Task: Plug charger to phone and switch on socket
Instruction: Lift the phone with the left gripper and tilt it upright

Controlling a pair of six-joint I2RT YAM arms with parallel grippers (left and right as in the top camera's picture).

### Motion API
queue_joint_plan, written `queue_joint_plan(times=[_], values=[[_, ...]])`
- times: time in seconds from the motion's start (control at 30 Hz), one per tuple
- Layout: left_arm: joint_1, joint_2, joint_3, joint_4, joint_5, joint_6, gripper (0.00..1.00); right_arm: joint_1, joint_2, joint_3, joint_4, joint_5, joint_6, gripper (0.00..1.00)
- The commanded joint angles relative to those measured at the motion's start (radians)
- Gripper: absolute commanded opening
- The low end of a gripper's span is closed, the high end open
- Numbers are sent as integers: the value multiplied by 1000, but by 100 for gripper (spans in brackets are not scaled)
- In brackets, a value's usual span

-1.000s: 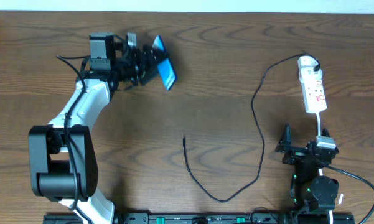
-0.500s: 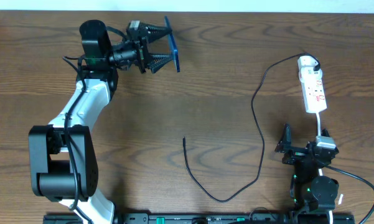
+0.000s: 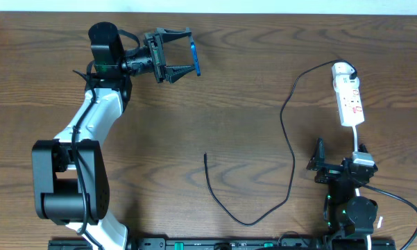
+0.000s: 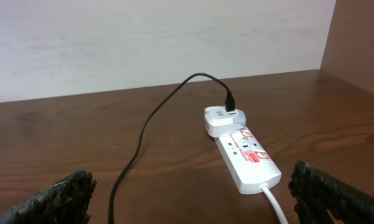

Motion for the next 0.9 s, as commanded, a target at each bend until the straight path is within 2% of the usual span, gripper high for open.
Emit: queue_joint_plan(times=[0.0,0.33,0.57,0.87], values=[[1,-20,11,8,21,-64,7,9,-5,-4,0,8,13,99],[1,-20,11,7,-47,-64,7,9,-5,-4,0,8,13,99],[2,-20,11,-135,-79,-64,7,9,-5,-4,1,8,13,99],[2,-20,11,-135,-78,-64,7,9,-5,-4,1,8,13,99]])
